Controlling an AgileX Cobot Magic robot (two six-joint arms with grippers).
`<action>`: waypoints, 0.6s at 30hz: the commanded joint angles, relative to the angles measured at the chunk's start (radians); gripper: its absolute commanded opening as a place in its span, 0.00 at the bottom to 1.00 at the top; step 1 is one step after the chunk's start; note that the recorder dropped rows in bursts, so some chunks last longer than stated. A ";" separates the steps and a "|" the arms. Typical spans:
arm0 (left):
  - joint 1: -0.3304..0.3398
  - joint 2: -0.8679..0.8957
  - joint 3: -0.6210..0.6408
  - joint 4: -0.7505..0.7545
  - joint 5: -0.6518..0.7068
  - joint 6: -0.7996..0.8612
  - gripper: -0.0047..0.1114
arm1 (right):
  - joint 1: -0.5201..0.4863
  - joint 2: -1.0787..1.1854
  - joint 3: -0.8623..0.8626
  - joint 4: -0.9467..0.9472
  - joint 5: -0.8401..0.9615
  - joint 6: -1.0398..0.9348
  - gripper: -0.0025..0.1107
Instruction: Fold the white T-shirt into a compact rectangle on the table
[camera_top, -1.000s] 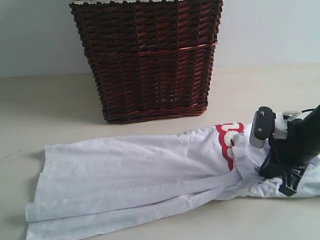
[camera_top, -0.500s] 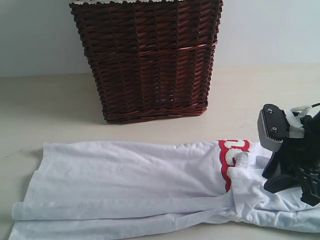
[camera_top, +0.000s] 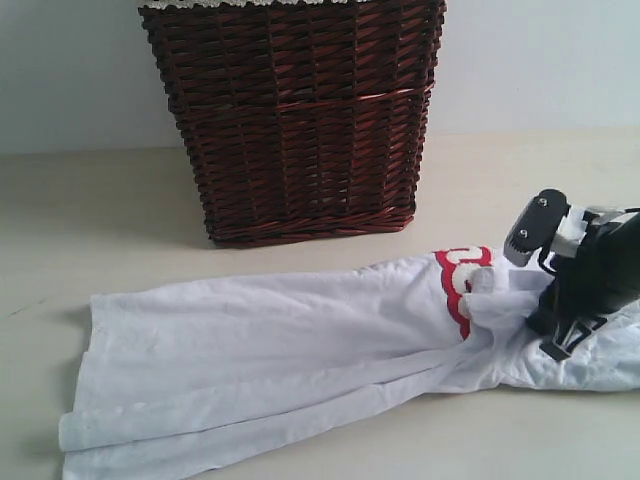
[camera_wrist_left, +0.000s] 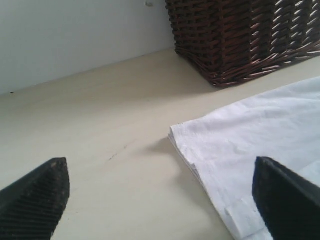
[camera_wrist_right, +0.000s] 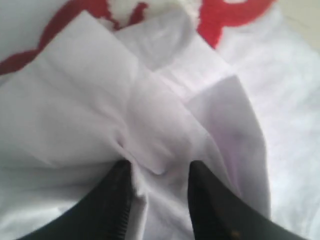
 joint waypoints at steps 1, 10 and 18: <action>0.004 -0.006 0.003 0.000 -0.004 -0.001 0.85 | 0.003 -0.004 0.001 0.034 -0.113 0.093 0.36; 0.004 -0.006 0.003 0.000 -0.004 -0.001 0.85 | 0.003 -0.074 0.001 0.083 -0.084 0.106 0.36; 0.004 -0.006 0.003 0.000 -0.004 -0.001 0.85 | 0.003 0.030 0.001 0.087 -0.127 0.106 0.29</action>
